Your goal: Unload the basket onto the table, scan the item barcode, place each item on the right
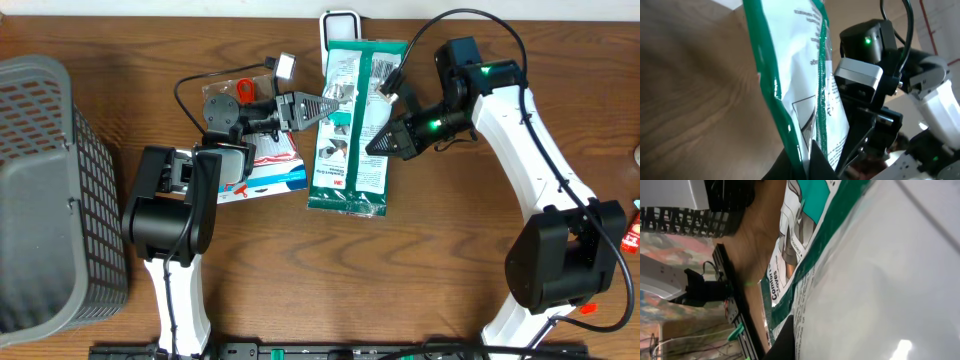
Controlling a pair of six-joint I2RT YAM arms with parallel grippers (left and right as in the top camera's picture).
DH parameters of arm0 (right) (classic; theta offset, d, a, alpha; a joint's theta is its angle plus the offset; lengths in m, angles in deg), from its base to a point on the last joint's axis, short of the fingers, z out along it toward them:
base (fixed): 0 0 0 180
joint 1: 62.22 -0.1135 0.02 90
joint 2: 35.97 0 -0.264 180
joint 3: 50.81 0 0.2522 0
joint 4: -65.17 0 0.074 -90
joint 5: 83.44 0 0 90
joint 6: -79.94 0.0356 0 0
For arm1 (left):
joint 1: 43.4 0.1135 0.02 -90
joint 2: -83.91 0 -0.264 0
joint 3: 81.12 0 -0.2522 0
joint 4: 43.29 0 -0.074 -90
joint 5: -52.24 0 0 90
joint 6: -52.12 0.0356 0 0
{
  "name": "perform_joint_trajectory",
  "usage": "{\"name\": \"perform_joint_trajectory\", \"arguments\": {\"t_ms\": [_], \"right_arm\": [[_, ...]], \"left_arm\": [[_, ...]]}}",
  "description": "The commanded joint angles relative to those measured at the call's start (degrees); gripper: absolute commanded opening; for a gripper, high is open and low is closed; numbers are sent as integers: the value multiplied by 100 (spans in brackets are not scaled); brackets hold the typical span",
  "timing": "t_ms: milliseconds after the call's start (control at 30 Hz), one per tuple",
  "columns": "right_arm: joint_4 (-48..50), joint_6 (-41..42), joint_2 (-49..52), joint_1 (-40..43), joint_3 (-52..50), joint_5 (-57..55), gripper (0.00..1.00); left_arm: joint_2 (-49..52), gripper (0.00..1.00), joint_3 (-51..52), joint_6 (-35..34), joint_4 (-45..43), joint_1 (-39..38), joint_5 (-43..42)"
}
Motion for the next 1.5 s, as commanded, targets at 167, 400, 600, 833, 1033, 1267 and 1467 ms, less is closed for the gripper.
{"name": "perform_joint_trajectory", "arguments": {"t_ms": [167, 400, 600, 833, 1033, 1267, 1467], "right_arm": [[-2, 116, -138, -98, 26, 201, 1], [81, 393, -138, -81, 26, 195, 3], [236, 1099, -138, -61, 26, 197, 11], [518, 1810, -138, -63, 26, 190, 16], [662, 2157, -138, -61, 28, -229, 34], [702, 2317, -138, -63, 26, -282, 37], [745, 2396, -138, -66, 26, -282, 34]], "left_arm": [[28, 7, -17, -535, -127, -4, 70], [28, 8, -15, -599, -186, 20, 256], [28, 8, -15, -595, -186, 33, 898], [28, 7, -15, -595, -186, 33, 905], [28, 8, -15, -573, -186, 35, 905], [28, 7, -15, -573, -186, 52, 1204], [28, 7, -15, -573, -186, 101, 1572]]}}
